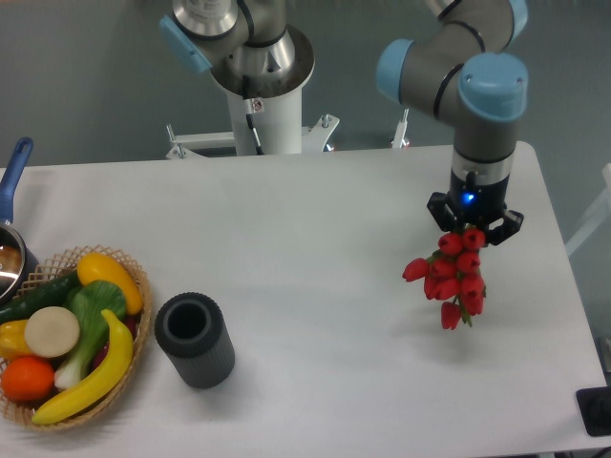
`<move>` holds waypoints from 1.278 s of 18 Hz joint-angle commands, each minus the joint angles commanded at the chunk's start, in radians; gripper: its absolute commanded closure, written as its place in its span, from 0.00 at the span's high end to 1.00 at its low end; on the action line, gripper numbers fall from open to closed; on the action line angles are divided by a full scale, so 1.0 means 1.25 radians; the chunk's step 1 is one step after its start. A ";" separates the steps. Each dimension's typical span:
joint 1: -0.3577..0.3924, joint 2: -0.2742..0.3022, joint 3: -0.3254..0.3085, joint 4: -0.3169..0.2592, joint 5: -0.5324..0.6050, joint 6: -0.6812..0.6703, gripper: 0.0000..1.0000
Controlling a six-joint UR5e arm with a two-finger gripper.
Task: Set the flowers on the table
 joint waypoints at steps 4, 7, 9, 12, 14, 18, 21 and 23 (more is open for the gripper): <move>-0.039 -0.032 -0.009 0.005 0.020 -0.040 0.48; -0.043 -0.045 -0.006 0.007 0.018 -0.065 0.67; -0.042 -0.045 -0.005 0.009 0.018 -0.066 1.00; -0.038 -0.039 -0.006 0.009 0.015 -0.064 1.00; -0.032 -0.039 0.001 0.012 0.021 -0.064 1.00; 0.045 -0.004 0.020 0.006 0.000 -0.055 1.00; 0.045 0.004 0.018 0.010 -0.004 -0.024 1.00; 0.045 0.009 0.007 0.013 0.000 -0.003 1.00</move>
